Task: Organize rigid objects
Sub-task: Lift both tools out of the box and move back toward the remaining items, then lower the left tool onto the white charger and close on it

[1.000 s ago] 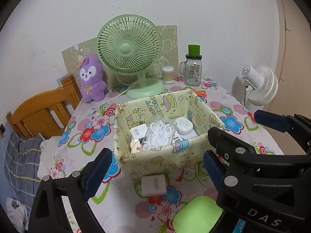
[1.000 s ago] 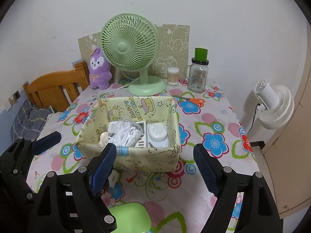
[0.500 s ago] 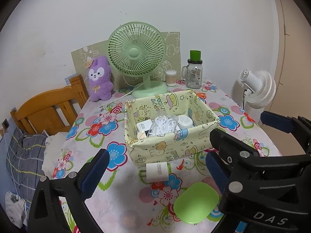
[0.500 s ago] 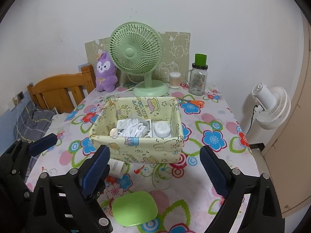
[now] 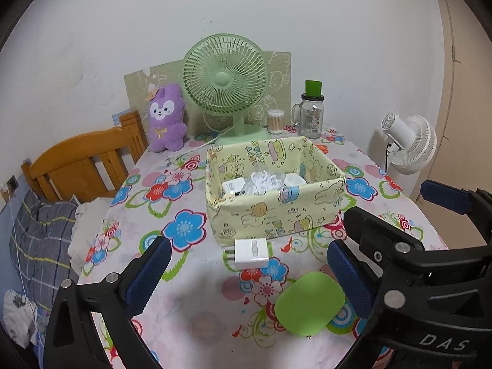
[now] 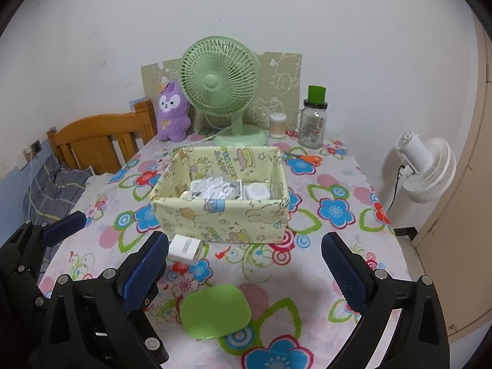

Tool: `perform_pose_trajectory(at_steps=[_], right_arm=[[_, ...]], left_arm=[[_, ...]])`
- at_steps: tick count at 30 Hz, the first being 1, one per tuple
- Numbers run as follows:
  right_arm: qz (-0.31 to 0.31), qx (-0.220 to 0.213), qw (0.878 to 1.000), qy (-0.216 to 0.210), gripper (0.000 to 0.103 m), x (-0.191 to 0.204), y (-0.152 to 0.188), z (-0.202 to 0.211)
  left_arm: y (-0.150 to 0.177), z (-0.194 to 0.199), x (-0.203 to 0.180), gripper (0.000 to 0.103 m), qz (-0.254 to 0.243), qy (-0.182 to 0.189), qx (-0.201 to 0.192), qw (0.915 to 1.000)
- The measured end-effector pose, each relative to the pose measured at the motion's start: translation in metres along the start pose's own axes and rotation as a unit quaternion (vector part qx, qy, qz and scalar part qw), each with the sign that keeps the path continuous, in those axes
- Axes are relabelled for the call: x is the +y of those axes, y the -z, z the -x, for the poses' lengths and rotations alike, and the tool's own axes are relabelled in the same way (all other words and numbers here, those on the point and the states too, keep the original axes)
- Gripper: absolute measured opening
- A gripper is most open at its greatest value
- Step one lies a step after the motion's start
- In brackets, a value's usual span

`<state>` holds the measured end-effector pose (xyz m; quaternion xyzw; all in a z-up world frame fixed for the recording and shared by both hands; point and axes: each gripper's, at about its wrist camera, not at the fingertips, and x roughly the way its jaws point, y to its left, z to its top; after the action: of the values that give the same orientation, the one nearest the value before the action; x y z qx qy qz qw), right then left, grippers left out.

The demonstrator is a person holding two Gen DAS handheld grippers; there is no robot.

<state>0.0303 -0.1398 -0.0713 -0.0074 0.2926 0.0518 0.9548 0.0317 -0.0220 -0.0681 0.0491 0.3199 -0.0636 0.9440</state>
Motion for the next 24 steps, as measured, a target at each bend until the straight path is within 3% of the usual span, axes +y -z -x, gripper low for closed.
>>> perform_pose_trajectory(at_steps=[14, 24], right_arm=[[-0.007, 0.018, 1.0, -0.015, 0.101, 0.007, 0.026, -0.02], [0.027, -0.008, 0.999, 0.019, 0.101, 0.011, 0.037, -0.038]], left_arm=[[0.026, -0.018, 0.008, 0.103, 0.015, 0.004, 0.016, 0.9997], [0.039, -0.053, 0.007, 0.103, 0.018, 0.002, 0.044, 0.9989]])
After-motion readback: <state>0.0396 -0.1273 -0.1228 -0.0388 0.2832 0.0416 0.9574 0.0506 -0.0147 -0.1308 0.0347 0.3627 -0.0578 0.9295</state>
